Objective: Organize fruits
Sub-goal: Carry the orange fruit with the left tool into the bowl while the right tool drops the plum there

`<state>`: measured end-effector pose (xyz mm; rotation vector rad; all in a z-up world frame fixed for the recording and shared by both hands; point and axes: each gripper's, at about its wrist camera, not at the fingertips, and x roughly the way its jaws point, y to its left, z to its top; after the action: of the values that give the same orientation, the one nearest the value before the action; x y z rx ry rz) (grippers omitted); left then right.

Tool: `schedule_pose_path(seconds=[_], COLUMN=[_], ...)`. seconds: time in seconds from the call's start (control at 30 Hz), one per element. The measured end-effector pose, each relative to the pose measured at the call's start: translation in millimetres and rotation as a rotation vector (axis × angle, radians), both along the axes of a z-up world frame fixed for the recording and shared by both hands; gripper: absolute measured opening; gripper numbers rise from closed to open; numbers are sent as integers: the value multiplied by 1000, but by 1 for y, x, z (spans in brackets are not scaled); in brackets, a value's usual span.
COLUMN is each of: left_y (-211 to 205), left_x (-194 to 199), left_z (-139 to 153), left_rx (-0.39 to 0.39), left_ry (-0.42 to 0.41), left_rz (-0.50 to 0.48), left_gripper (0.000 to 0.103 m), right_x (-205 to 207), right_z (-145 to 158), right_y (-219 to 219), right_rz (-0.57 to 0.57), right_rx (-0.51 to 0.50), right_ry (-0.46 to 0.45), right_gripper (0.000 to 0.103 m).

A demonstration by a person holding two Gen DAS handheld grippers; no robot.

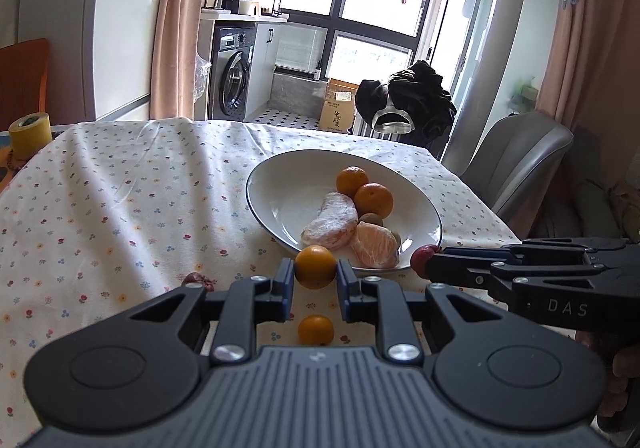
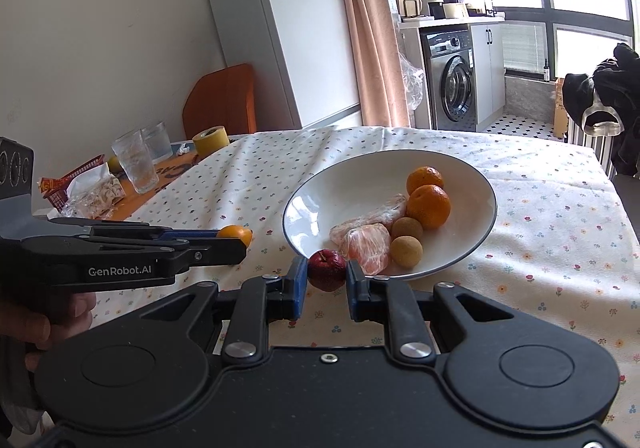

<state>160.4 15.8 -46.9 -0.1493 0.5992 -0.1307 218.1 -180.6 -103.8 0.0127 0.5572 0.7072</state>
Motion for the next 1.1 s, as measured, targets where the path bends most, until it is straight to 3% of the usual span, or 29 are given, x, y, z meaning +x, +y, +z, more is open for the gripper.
schedule_pose_path(seconds=[0.8, 1.1], left_y=[-22, -9], left_x=[55, 51], left_z=[-3, 4], left_rx=[1, -14], left_ry=[32, 23], left_rz=[-60, -13], left_gripper=[21, 25], right_x=[40, 48], right_z=[-6, -6], right_y=[-22, -23], right_rz=[-74, -88], right_rx=[24, 19], right_ry=[18, 20], right_gripper=[19, 19])
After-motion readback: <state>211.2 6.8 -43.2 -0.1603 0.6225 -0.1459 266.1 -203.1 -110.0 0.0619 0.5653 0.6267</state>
